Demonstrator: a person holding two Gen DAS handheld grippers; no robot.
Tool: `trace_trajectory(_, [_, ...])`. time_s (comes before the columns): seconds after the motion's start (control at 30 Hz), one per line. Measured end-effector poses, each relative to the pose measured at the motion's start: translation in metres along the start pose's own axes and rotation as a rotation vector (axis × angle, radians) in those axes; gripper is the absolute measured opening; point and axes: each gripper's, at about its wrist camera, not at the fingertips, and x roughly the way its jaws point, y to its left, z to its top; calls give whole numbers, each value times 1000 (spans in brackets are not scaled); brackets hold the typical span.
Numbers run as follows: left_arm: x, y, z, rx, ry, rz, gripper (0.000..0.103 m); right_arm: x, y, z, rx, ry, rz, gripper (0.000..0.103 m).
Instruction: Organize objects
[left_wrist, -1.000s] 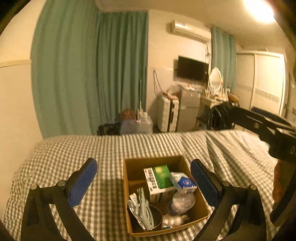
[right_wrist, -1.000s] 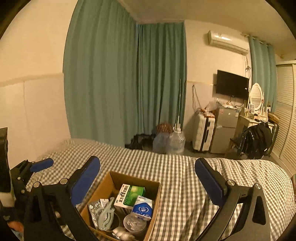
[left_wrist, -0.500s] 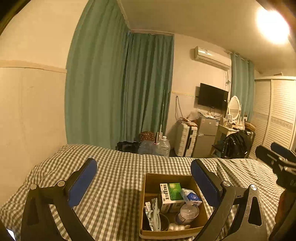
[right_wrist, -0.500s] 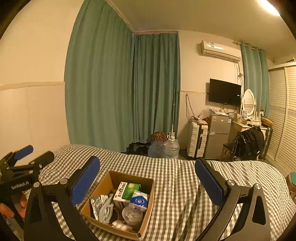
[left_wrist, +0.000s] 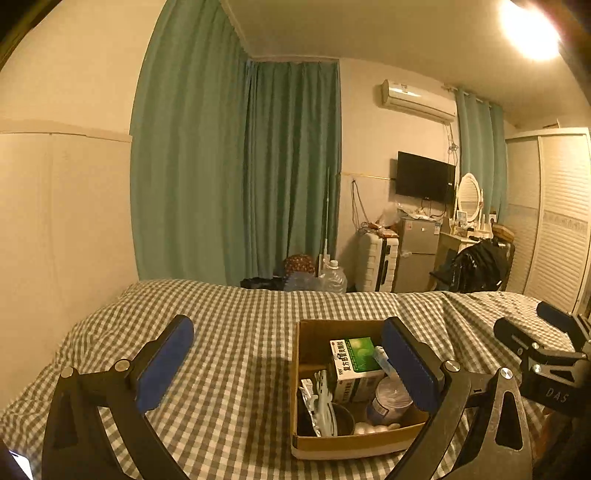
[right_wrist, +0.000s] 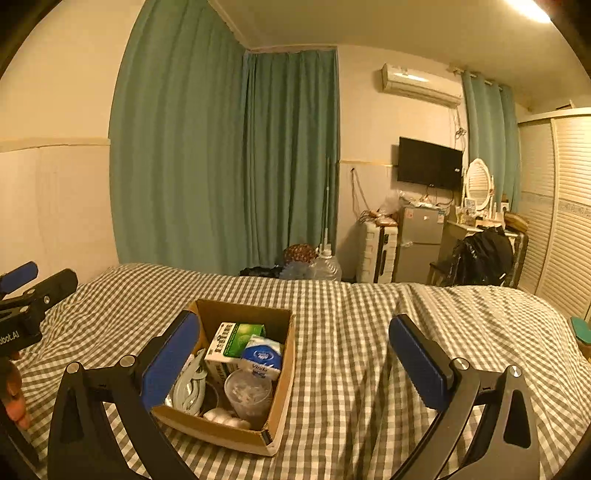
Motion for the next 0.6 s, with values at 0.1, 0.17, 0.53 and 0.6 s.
trace_trajectory(0.1, [1, 1, -1, -5, 9, -2, 103, -1, -3, 1, 11, -6, -4, 103])
trace_trajectory(0.17, [2, 1, -2, -3, 10, 0, 103, -1, -4, 0, 16, -1, -5, 103])
trace_trajectory(0.53, [2, 3, -2, -9, 17, -2, 103, -2, -9, 2, 34, -5, -9, 103])
trace_trajectory(0.6, [2, 3, -2, -11, 17, 0, 103, -1, -9, 1, 34, 0, -9, 103])
